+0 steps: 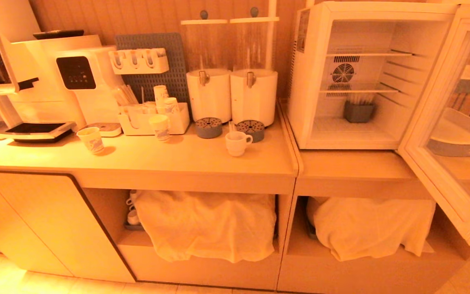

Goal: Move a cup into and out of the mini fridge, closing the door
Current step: Put the ceramic cup in the freezer

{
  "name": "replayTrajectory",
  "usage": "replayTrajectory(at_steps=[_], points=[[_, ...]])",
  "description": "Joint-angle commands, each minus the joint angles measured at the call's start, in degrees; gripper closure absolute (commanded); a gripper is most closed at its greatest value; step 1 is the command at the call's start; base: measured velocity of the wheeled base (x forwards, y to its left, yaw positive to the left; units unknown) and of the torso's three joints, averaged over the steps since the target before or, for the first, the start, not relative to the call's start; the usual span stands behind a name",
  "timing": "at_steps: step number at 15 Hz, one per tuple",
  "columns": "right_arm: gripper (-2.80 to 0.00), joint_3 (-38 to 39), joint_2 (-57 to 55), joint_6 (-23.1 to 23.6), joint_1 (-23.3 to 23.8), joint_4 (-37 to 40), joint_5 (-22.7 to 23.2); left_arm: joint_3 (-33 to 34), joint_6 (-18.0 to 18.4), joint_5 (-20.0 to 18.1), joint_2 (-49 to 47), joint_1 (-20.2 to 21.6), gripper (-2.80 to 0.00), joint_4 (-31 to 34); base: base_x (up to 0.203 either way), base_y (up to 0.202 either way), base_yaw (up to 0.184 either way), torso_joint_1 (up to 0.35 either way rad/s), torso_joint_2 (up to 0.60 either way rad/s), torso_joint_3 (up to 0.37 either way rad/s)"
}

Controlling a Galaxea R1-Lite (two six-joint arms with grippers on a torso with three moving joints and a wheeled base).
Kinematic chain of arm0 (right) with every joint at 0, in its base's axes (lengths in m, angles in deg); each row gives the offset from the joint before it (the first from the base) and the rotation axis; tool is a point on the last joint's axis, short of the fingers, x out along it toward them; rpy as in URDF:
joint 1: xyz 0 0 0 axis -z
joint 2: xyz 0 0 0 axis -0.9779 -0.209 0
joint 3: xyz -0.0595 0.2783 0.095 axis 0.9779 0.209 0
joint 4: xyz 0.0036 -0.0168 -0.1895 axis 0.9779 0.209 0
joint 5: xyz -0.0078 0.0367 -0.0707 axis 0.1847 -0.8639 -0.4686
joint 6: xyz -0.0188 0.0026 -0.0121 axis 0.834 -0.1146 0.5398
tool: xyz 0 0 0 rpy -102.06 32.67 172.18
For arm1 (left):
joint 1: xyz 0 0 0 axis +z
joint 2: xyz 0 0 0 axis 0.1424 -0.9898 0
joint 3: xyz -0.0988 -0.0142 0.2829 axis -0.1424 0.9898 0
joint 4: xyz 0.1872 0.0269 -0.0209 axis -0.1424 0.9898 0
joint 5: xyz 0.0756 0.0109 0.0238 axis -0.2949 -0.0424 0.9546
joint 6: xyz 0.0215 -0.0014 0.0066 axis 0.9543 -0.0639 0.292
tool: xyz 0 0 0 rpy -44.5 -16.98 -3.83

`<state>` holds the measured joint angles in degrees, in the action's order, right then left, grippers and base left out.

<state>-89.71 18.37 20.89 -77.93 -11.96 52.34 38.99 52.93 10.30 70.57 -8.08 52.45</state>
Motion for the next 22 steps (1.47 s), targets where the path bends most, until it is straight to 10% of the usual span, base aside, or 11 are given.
replayTrajectory(at_steps=[1, 11, 22], points=[[-2.80, 0.9, -0.1, 0.0, 0.0, 0.0, 0.0, 0.0, 0.0, 0.0, 0.0, 0.0, 0.00, 0.0, 0.000, 0.193, -0.002, 0.002, 0.00, 0.001], [-2.80, 0.9, -0.1, 0.0, 0.0, -0.1, 0.0, 0.1, 0.0, 0.0, 0.0, 0.0, 0.00, 0.0, 0.000, 0.179, -0.001, 0.004, 0.00, 0.002], [-2.80, 0.9, -0.1, 0.0, 0.0, -0.1, 0.0, 0.4, -0.1, 0.0, 0.0, 0.1, 0.00, -1.2, 0.000, 0.000, 0.000, 0.000, 0.00, 0.000]])
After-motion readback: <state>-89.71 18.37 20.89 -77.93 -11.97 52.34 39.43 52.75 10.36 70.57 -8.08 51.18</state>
